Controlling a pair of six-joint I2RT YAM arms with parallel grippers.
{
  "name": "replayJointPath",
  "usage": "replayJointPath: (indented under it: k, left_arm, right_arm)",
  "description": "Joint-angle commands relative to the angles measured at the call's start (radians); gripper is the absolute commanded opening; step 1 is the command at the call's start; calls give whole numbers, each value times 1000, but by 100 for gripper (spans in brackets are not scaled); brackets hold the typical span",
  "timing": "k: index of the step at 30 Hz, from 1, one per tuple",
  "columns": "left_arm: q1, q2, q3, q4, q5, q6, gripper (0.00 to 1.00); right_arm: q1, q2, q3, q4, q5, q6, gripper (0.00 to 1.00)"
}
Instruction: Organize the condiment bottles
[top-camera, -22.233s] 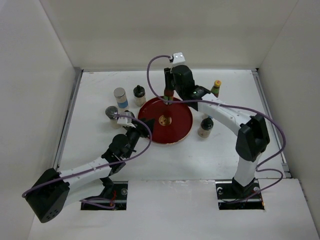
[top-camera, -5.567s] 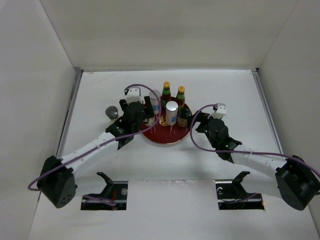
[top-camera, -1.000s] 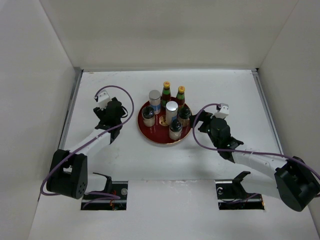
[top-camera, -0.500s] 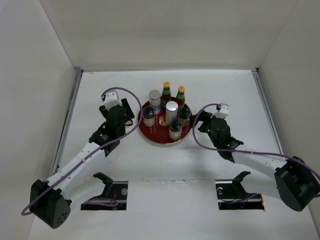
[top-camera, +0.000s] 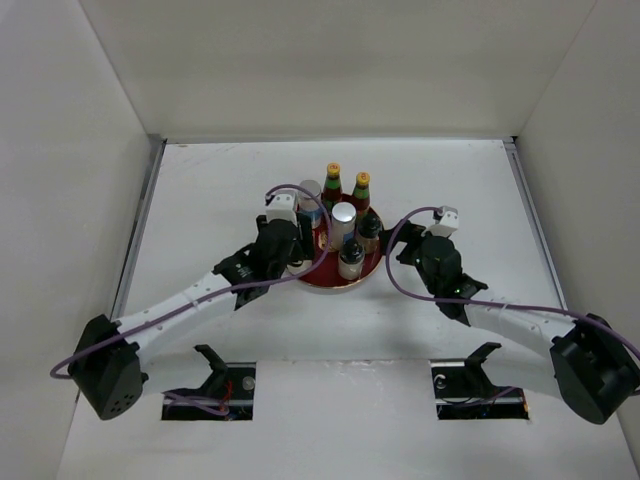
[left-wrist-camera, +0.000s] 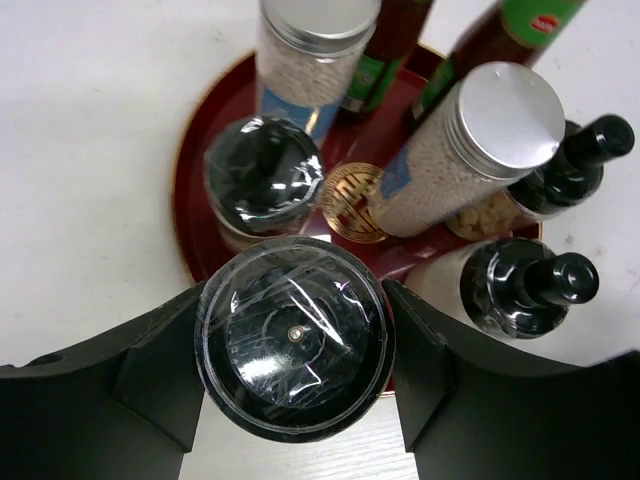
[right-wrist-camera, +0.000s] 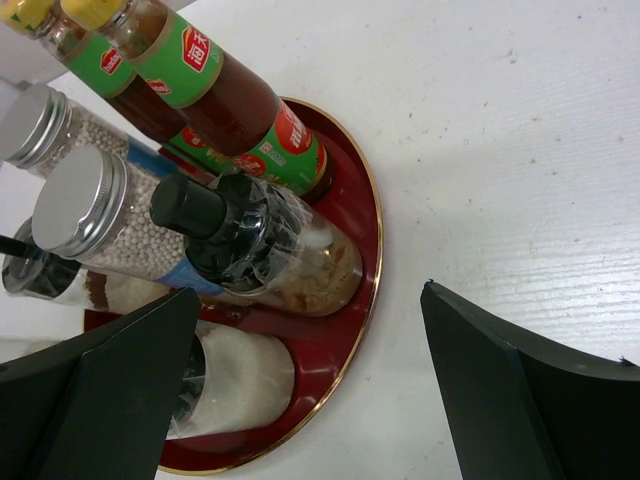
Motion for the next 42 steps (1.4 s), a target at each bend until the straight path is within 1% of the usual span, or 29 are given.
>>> replayJointPath:
  k: [1, 8, 12, 16, 18, 19, 20, 23, 27, 30, 31, 32, 38, 42]
  left_arm:
    - [-14, 40, 84, 180, 61, -21, 38]
    - [-48, 190, 112, 274, 62, -6, 38]
    - [-52, 233, 106, 303, 52, -6, 40]
    - [-49, 247, 77, 311, 10, -20, 47]
    - [-52, 247, 68, 314, -5, -20, 54]
    - [-54, 246, 64, 316, -7, -20, 60]
    - [-57, 241, 61, 316, -7, -20, 65]
    - [-63, 221, 57, 317, -8, -11, 72]
    - [-68, 204, 55, 317, 3, -9, 75]
    - [-75, 185, 60, 303, 0, -6, 81]
    - [-78, 171, 63, 300, -2, -2, 87]
    - [-84, 155, 64, 297, -3, 5, 99]
    - [-132, 19, 69, 285, -23, 52, 100]
    - [-149, -81, 14, 309, -57, 118, 100]
  right_arm:
    - [9, -33, 6, 65, 1, -15, 100]
    - [9, -36, 6, 65, 1, -15, 100]
    - [9, -28, 9, 63, -1, -15, 100]
    - [9, -29, 6, 65, -7, -12, 100]
    - [9, -31, 7, 65, 1, -15, 100]
    - [9, -29, 7, 65, 1, -15, 100]
    - [9, -26, 7, 65, 0, -13, 100]
    - [9, -28, 9, 65, 4, -16, 100]
    - [9, -36, 4, 65, 7, -15, 100]
    - [9, -45, -1, 65, 21, -16, 100]
    - [9, -45, -1, 65, 23, -13, 100]
    - [9, -43, -1, 65, 23, -13, 100]
    - [9, -48, -2, 62, 36, -13, 100]
    - [9, -54, -4, 59, 70, -16, 100]
